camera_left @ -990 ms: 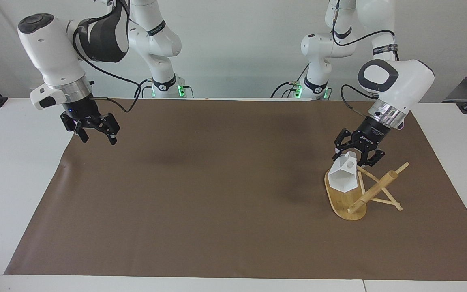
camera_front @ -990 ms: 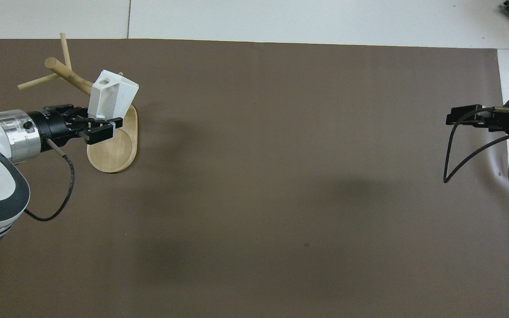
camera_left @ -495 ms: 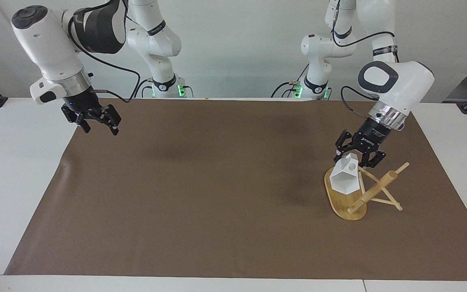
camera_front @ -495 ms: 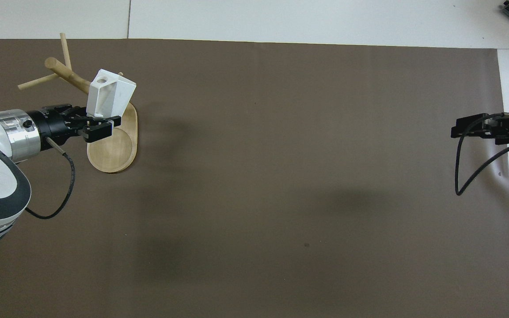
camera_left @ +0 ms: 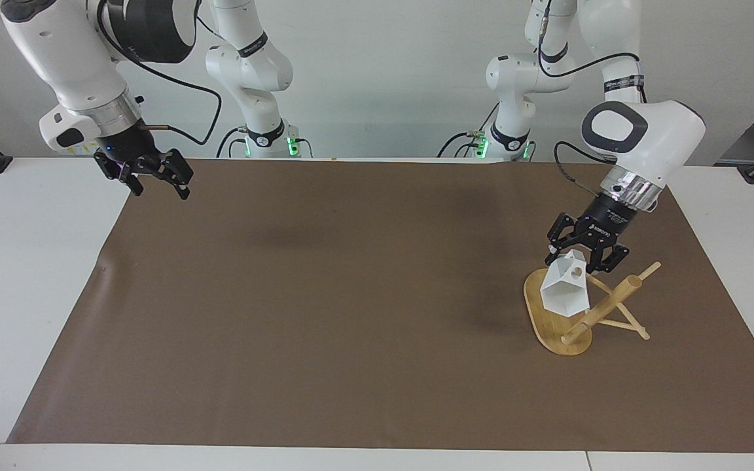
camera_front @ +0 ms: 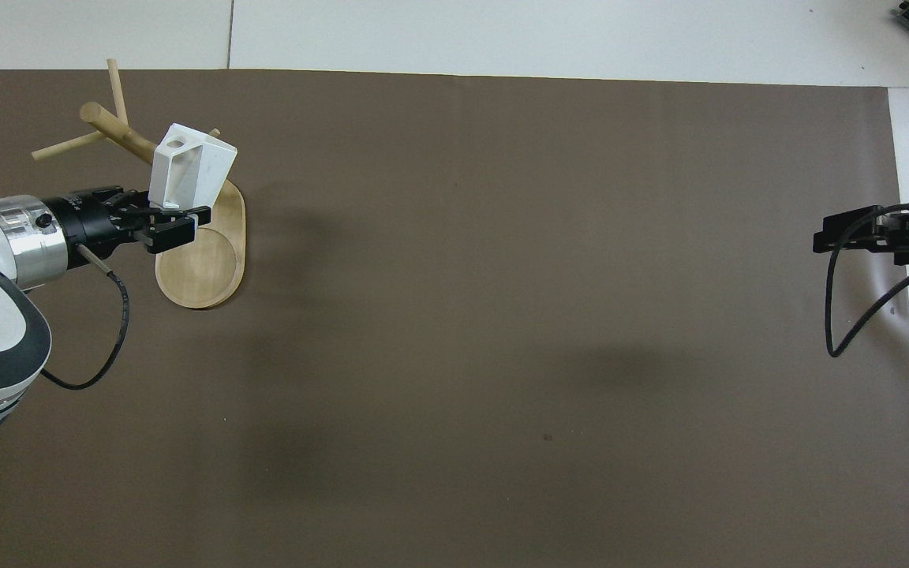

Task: Hang cup on rack
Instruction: 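Lower the cup onto a rack peg with the left gripper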

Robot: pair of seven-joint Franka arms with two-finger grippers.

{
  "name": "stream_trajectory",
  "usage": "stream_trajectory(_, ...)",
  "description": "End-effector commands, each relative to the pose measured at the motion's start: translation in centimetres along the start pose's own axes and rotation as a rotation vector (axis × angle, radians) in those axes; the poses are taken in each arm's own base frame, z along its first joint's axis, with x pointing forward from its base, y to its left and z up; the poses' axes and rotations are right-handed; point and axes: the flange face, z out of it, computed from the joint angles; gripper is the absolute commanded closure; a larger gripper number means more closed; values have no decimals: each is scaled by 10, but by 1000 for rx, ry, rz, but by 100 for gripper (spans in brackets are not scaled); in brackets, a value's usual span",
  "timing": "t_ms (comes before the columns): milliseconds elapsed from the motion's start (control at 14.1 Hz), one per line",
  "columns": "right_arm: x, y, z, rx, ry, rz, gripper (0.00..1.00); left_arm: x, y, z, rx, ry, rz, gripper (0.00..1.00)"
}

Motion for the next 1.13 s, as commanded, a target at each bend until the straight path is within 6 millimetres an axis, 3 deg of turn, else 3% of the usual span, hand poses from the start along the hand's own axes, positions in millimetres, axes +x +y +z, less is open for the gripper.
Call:
stream_trajectory(0, -4, 5, -11, -21, -15, -1, 0, -4, 7, -1, -15, -29, -44, 100)
stream_trajectory(566, -4, 11, -33, -44, 15, -3, 0, 1, 14, 2, -34, -43, -92, 100)
stream_trajectory(1061, -3, 13, -35, -46, 21, -69, 0, 3, 17, 3, -50, -51, -143, 100)
